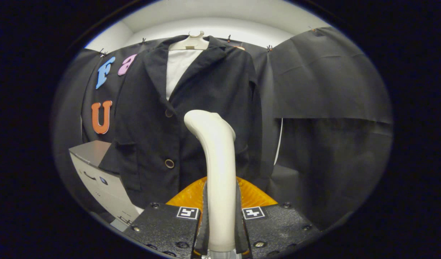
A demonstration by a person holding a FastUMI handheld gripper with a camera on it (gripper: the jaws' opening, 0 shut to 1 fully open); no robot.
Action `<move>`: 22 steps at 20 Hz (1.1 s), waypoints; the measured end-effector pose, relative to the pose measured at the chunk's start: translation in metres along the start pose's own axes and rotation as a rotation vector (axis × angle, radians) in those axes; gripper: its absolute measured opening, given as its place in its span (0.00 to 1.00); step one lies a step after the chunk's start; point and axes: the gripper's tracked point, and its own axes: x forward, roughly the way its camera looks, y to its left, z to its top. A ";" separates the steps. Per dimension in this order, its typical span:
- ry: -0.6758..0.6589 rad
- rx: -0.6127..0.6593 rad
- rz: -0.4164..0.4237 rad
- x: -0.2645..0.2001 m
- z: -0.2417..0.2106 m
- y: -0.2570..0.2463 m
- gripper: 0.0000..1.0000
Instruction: Iron the clothes twice with a garment steamer, once on the left side and once on the right side.
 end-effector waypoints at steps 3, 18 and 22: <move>0.060 -0.038 0.012 -0.007 -0.036 0.005 0.31; 0.242 -0.092 -0.028 -0.004 -0.139 0.012 0.31; 0.281 -0.131 -0.026 -0.004 -0.159 0.012 0.31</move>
